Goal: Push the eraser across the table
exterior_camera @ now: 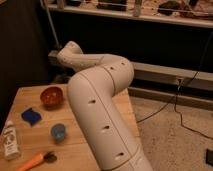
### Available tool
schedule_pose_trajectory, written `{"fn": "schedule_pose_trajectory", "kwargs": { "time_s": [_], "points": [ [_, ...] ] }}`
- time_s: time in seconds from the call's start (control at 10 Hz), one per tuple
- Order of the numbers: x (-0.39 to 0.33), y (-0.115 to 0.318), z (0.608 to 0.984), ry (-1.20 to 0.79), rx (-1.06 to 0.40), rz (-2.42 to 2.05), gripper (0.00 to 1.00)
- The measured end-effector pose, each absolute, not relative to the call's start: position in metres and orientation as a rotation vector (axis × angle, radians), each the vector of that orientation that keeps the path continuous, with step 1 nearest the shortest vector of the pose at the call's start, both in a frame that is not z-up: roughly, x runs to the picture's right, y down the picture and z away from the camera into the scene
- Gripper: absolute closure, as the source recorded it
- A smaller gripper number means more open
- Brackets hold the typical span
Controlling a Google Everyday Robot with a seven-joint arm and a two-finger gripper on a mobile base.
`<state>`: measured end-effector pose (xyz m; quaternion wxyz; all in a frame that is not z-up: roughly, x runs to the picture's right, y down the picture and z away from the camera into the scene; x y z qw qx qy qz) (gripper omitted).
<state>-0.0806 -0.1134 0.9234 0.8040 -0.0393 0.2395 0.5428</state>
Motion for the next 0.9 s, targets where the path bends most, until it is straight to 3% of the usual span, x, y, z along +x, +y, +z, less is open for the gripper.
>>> {"fn": "schedule_pose_trajectory", "kwargs": {
  "time_s": [0.3, 0.5, 0.9],
  "points": [
    [-0.084, -0.137, 0.898, 0.482, -0.044, 1.212, 1.00],
    [-0.126, -0.106, 0.865, 0.426, -0.154, 1.309, 1.00],
    [-0.215, -0.012, 0.756, 0.350, -0.412, 1.431, 1.00]
  ]
}}
